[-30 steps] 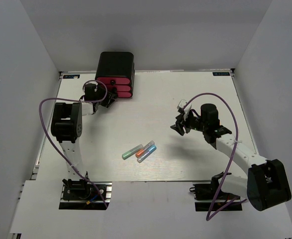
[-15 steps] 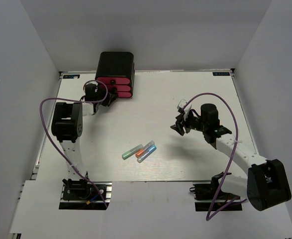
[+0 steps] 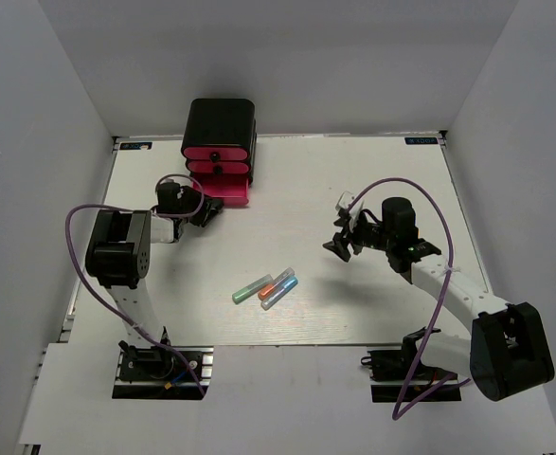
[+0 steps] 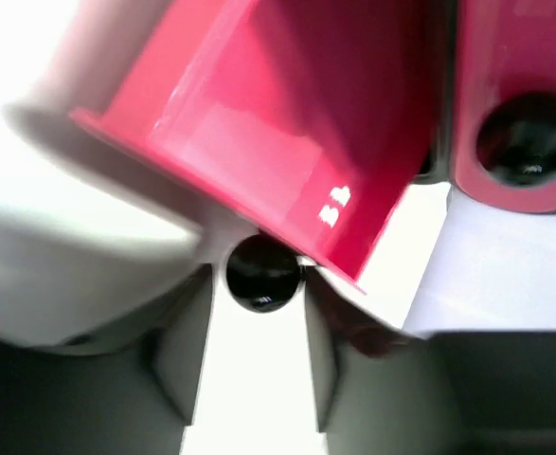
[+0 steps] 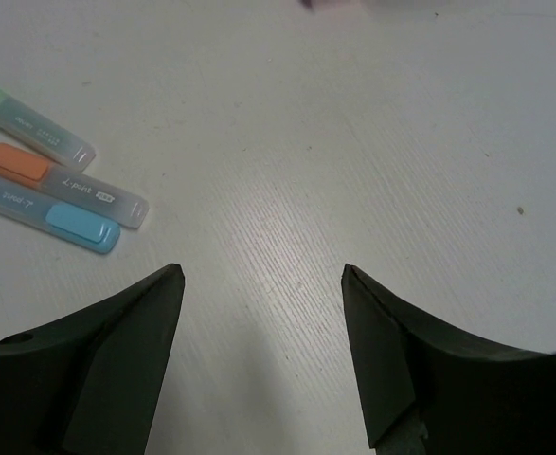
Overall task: Sort the stationery into containers
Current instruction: Open the drawer in the storage box, then pick up the stationery from the center of the board.
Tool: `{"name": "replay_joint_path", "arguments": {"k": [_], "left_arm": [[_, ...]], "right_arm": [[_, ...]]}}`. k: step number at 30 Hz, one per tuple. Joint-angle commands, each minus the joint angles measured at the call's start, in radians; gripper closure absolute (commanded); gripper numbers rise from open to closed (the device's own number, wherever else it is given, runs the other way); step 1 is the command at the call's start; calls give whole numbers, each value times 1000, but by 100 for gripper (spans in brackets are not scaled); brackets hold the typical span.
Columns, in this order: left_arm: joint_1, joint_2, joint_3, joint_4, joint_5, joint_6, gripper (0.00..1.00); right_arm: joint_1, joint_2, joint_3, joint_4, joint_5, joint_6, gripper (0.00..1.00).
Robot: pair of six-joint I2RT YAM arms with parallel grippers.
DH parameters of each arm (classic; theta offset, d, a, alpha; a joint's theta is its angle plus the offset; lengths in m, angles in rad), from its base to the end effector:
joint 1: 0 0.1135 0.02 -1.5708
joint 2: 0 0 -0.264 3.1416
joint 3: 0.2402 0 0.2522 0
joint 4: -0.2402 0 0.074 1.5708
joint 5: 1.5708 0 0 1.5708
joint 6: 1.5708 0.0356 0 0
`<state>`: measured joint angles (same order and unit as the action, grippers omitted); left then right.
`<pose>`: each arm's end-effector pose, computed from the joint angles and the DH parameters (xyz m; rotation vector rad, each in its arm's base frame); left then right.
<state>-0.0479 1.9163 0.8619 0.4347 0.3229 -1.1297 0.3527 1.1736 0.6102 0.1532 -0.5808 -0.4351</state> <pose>0.3693 -0.0290 0.1159 -1.0337 2.1011 -0.9834 0.2299 0.1054 0.2355 -1.0780 1.6193 0.5185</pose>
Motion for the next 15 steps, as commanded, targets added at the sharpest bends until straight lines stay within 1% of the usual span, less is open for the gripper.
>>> {"name": "replay_joint_path", "arguments": {"k": [1, 2, 3, 5, 6, 7, 8, 9, 10, 11, 12, 13, 14, 15], "left_arm": [[-3, -49, -27, -50, -5, 33, 44], [-3, -60, -27, -63, 4, 48, 39], [-3, -69, -27, -63, 14, 48, 32], [6, -83, -17, -86, 30, 73, 30], [6, -104, -17, -86, 42, 86, 28], [6, -118, -26, -97, 42, 87, 28], [6, -135, -35, -97, 63, 99, 28], [16, -157, -58, -108, 64, 110, 28], [16, -207, -72, -120, 64, 119, 27], [16, -233, -83, -131, 73, 133, 27], [16, -262, -101, -186, 73, 160, 27], [16, -292, -116, -204, 73, 160, 27], [16, -321, -135, -214, 73, 171, 27], [16, -382, -168, -231, 73, 180, 27]], "right_arm": [[-4, 3, 31, -45, -82, -103, 26], [-1, 3, 34, -64, -149, -196, 24], [-1, 3, 37, -78, -171, -229, 22], [5, 12, 59, -144, -242, -293, 20], [5, 17, 65, -194, -285, -403, 20], [8, 43, 85, -220, -307, -439, 22], [11, 53, 111, -304, -345, -506, 23], [15, 64, 135, -334, -375, -581, 26], [23, 98, 149, -363, -389, -647, 28], [25, 110, 167, -438, -393, -680, 30], [47, 121, 187, -466, -401, -742, 34], [57, 144, 195, -490, -398, -813, 34], [63, 168, 201, -536, -393, -844, 34], [92, 197, 229, -584, -387, -875, 34]]}}
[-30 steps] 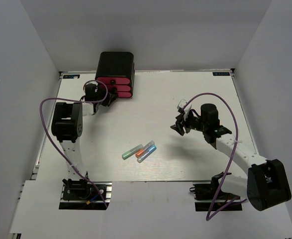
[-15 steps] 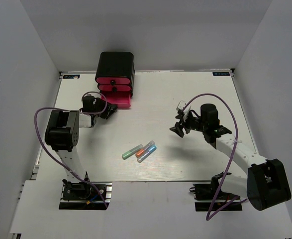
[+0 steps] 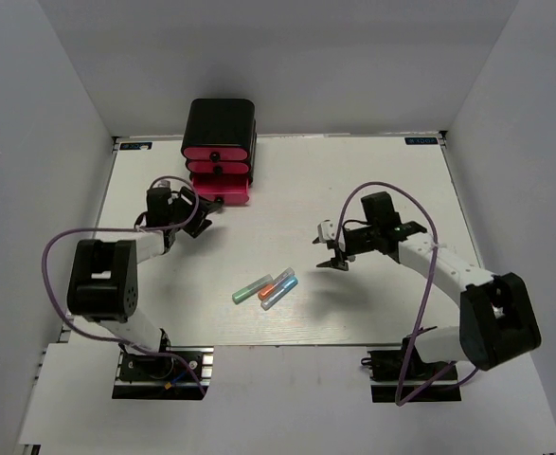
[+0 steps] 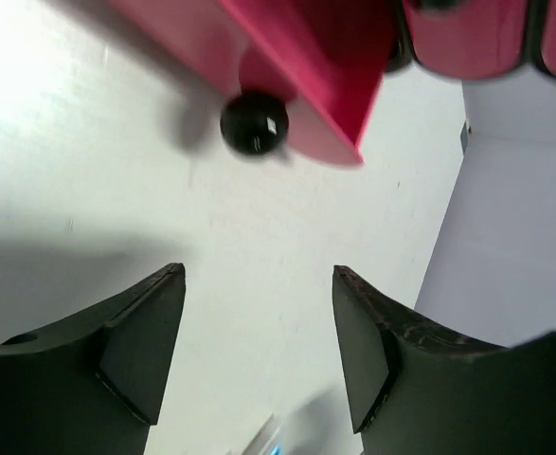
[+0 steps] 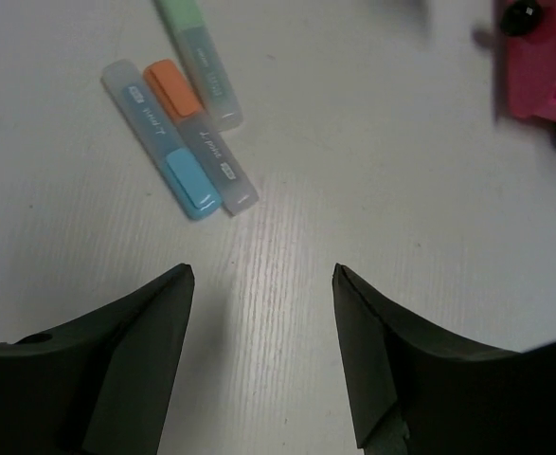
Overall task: Sort the stationery into containers
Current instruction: Pick up the stationery from the center of the board.
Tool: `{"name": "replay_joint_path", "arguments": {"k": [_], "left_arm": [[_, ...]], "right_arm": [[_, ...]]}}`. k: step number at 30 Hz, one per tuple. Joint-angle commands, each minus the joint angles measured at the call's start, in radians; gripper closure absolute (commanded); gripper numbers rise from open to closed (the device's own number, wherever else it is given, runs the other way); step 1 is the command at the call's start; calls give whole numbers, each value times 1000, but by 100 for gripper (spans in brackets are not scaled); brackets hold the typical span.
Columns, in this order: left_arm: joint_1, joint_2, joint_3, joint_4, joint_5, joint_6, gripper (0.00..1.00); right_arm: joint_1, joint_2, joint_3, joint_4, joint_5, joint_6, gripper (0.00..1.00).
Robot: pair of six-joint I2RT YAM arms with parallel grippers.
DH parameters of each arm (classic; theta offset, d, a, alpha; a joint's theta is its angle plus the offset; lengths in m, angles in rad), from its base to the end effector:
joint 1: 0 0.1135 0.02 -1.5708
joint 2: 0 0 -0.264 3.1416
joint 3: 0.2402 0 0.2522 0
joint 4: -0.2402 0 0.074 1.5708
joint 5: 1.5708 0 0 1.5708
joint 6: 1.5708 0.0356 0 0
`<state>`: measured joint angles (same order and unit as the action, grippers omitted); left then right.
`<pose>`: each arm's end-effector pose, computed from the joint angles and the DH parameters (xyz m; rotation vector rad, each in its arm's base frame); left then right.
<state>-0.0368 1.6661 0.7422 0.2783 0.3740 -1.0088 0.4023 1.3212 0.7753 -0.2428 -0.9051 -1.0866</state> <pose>0.3255 -0.0250 0.1525 -0.8969 2.1701 -0.9653 0.2310 0.1287 0.2253 -1.6895 1.2280 0.6547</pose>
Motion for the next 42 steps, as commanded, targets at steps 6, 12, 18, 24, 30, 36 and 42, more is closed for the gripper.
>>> {"name": "replay_joint_path", "arguments": {"k": [6, 12, 18, 24, 30, 36, 42], "left_arm": [[5, -319, -107, -295, -1, 194, 28], [-9, -604, -179, -531, -96, 253, 70], [3, -946, -273, -701, -159, 243, 64], [3, -1065, -273, -836, -182, 243, 52], [-6, -1101, -242, -870, -181, 262, 50], [-6, -1151, -231, -872, -170, 262, 49], [-6, -1181, -242, -852, -138, 271, 47]], "right_arm": [[141, 165, 117, -271, -11, -377, 41], [269, 260, 200, -303, 28, -371, 65], [329, 312, 196, -268, 95, -345, 60], [363, 355, 206, -230, 141, -316, 53], [372, 404, 243, -204, 161, -286, 50], [382, 434, 255, -207, 196, -288, 48], [383, 463, 262, -239, 236, -328, 48]]}}
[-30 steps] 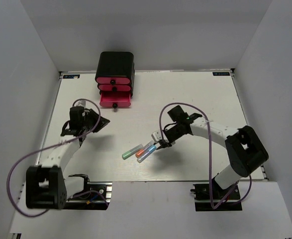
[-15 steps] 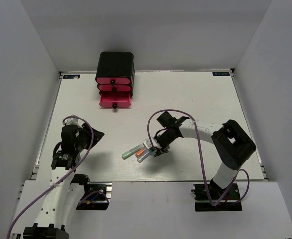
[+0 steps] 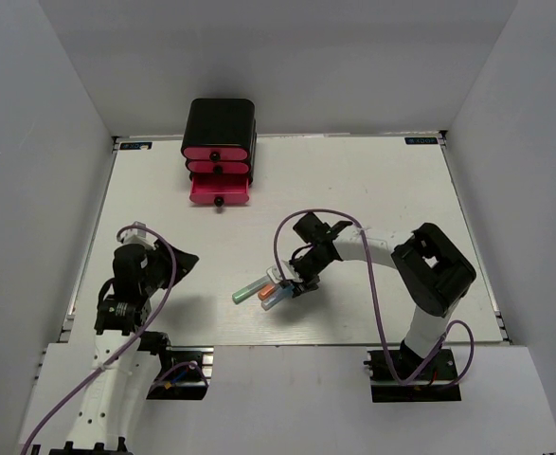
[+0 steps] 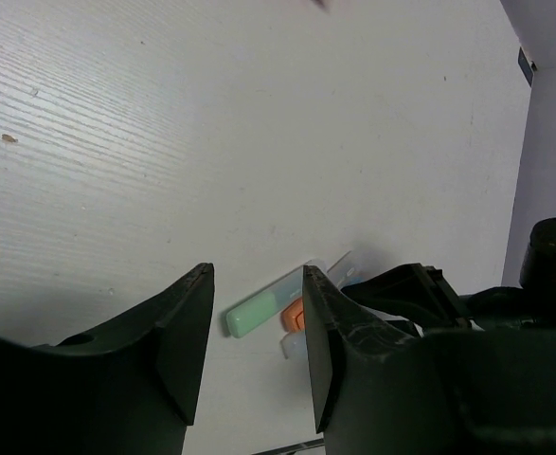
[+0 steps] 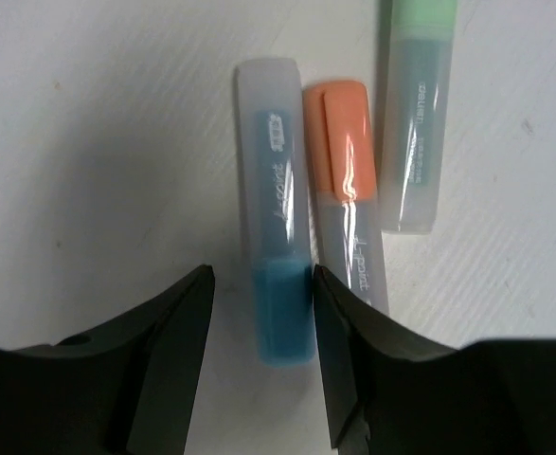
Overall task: Sort the stationery into containers
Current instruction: Pick up the stationery from the center of the board.
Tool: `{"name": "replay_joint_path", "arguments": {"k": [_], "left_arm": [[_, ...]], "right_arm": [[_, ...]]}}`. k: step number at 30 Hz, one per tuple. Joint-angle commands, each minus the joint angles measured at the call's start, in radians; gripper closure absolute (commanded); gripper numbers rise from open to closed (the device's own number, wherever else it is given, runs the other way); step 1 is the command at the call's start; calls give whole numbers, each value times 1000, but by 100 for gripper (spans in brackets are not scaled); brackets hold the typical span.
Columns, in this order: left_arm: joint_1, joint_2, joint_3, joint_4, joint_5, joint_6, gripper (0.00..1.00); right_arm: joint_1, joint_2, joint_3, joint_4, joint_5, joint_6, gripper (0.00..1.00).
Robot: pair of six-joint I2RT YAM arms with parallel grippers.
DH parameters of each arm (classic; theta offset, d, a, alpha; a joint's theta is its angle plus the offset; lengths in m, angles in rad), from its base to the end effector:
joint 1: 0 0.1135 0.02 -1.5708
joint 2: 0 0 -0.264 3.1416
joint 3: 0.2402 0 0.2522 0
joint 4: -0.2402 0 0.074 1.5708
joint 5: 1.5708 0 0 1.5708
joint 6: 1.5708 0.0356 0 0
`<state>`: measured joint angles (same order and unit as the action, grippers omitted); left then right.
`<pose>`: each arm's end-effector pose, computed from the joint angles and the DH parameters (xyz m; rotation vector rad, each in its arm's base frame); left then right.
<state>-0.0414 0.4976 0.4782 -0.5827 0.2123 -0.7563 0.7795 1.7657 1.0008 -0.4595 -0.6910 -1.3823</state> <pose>0.1233 -0.0126 0.2331 -0.6650 2.1388 -0.6765 0.2144 0.2438 0.1508 -2.2968 1.0451 0.7348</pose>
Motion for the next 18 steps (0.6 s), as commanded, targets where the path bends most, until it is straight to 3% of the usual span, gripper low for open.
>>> {"name": "replay_joint_path", "arguments": {"k": [1, 7, 10, 14, 18], "left_arm": [[-2, -13, 22, 9, 33, 28, 47], [-2, -13, 11, 84, 107, 57, 44], [-2, -13, -15, 145, 171, 66, 40], [-2, 31, -36, 236, 217, 75, 38], [-11, 82, -36, 284, 249, 101, 38]], "right_arm": [[6, 20, 35, -30, 28, -37, 48], [17, 37, 38, -50, 62, -47, 48], [20, 37, 35, -82, 82, -64, 58], [12, 9, 30, -172, 93, -125, 84], [0, -84, 56, -272, 45, -92, 100]]}}
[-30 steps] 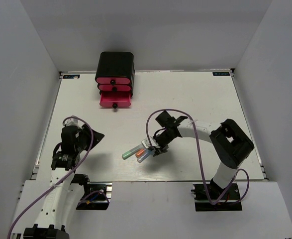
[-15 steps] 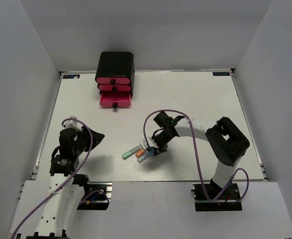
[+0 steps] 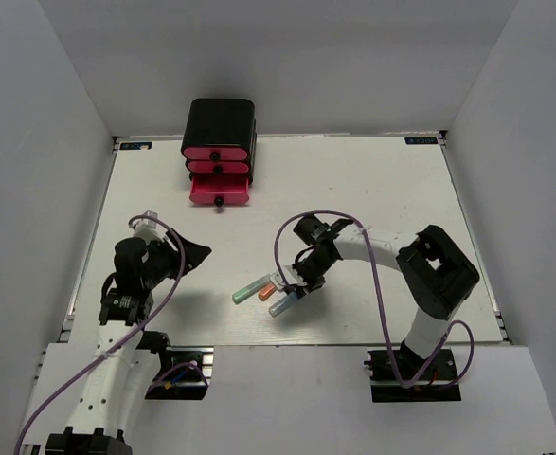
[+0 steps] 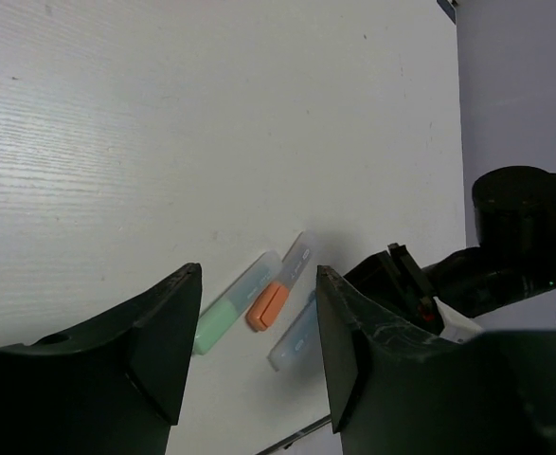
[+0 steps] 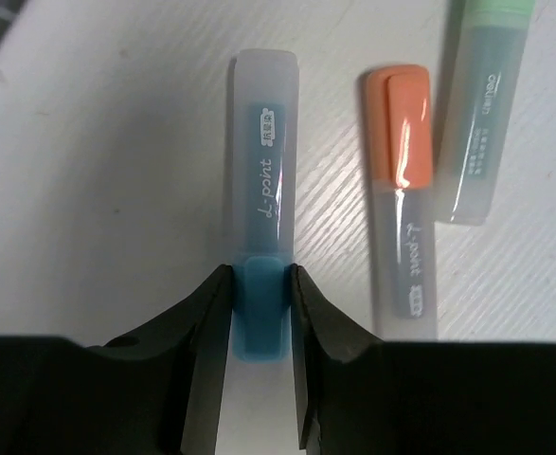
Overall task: Sort the stationery into containers
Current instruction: Pick up the stationery from the center of the board, then place the stationery in the drawer.
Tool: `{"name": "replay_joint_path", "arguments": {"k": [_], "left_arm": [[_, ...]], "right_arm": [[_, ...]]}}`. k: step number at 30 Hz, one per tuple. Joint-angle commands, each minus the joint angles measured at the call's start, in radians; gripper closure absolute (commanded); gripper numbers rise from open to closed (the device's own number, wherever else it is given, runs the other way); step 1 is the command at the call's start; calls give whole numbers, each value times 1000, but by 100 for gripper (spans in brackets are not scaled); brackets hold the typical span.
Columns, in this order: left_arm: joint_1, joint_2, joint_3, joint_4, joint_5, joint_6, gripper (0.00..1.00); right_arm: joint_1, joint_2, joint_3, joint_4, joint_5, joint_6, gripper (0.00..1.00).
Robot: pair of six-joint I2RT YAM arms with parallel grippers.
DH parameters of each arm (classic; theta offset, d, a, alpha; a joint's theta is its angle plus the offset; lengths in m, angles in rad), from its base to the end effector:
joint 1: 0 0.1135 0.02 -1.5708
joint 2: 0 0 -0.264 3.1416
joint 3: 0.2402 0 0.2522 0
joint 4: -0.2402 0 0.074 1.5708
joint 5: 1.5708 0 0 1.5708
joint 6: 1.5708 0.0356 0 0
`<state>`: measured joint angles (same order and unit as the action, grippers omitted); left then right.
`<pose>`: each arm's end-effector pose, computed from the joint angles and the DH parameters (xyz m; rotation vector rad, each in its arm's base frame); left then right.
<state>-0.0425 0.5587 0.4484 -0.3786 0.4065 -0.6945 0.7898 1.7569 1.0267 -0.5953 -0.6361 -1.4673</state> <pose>0.1397 -0.0200 0.2360 -0.4295 2.0883 -0.8647 0.2077 0.2395 0.1547 -2.4110 1.0242 0.7055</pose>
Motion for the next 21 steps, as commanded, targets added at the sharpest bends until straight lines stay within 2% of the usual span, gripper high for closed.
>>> {"name": "replay_joint_path", "arguments": {"k": [1, 4, 7, 9, 10, 13, 14, 21], "left_arm": [[-10, 47, 4, 92, 55, 49, 38], [-10, 84, 15, 101, 80, 85, 38], [-10, 107, 15, 147, 106, 85, 38], [-10, 127, 6, 167, 115, 85, 39], [-10, 127, 6, 167, 115, 85, 39], [-10, 136, 15, 155, 115, 108, 39], [-10, 136, 15, 146, 115, 108, 39], [-10, 87, 26, 89, 115, 128, 41]], "right_arm": [[-17, -112, 58, -152, -20, 14, 100], [-37, -218, 97, -109, -51, 162, 100], [-55, -218, 196, 15, -28, 408, 100], [-67, -186, 297, 122, 1, 487, 100], [-69, -148, 321, 149, 47, 572, 100], [-74, -7, 522, 254, 116, 634, 100], [-72, 45, 523, 262, 125, 637, 100], [-49, 321, 887, 398, 182, 725, 100]]}}
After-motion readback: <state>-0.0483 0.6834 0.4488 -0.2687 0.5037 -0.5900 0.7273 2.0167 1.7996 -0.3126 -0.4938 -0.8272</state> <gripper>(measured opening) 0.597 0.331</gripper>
